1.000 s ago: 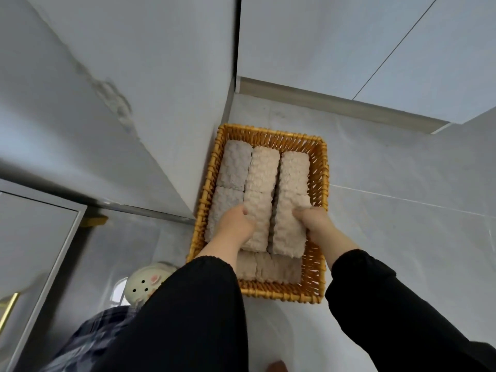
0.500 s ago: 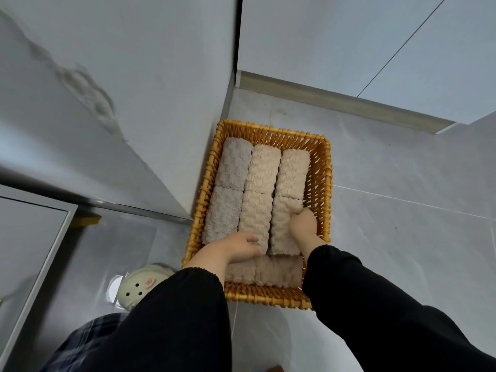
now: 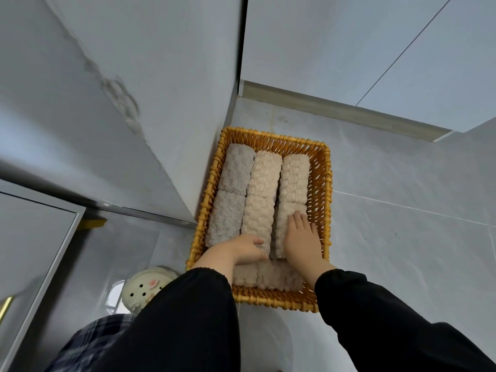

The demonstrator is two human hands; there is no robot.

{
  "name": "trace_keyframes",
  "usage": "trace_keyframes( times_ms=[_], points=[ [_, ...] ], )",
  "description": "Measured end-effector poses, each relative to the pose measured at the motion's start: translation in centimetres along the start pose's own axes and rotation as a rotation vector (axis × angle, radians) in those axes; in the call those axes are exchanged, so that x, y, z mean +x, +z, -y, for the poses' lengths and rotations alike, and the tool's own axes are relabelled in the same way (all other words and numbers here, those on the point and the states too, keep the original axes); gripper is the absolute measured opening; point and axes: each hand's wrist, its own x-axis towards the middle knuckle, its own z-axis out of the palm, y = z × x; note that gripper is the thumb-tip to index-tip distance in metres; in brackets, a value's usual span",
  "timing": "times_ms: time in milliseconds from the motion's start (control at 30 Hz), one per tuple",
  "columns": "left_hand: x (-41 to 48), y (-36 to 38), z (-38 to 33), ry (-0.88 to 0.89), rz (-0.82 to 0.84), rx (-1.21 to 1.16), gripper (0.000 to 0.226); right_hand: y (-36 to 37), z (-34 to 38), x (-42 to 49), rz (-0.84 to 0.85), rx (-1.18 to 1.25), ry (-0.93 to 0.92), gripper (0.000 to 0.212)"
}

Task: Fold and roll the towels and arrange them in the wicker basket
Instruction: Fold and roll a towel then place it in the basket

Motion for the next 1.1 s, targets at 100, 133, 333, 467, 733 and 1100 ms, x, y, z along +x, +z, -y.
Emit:
trace_keyframes(
  times_ms=[100, 133, 333, 467, 733, 1100],
  points=[
    [-0.7, -0.1, -0.2, 0.014, -0.03, -0.007, 0.059, -0.7, 0.5, -0.4, 0.019, 0.035, 0.011, 0.055],
    [-1.2, -0.2, -0.3, 0.018, -0.048, -0.004, 0.059, -1.1, 0.6, -0.6, 0.009, 0.049, 0.001, 0.055],
    [-3.7, -1.2, -1.4, 0.034, -0.2, -0.023, 0.056, -3.1, 1.2, -1.5, -0.067, 0.168, -0.031, 0.056],
    [-5.9, -1.7, -3.1, 0.069, -0.339, -0.058, 0.051, -6.5, 1.9, -1.8, -0.186, 0.249, -0.075, 0.046],
    [-14.4, -4.1, -8.2, 0.233, -0.61, -0.151, 0.048, -17.3, 3.8, -4.3, -0.436, 0.458, -0.191, 0.049],
    [-32.2, -5.2, -5.2, 0.393, -0.954, -0.119, 0.041, -29.6, 12.7, -14.1, -0.907, 0.645, -0.647, 0.035]
  ],
)
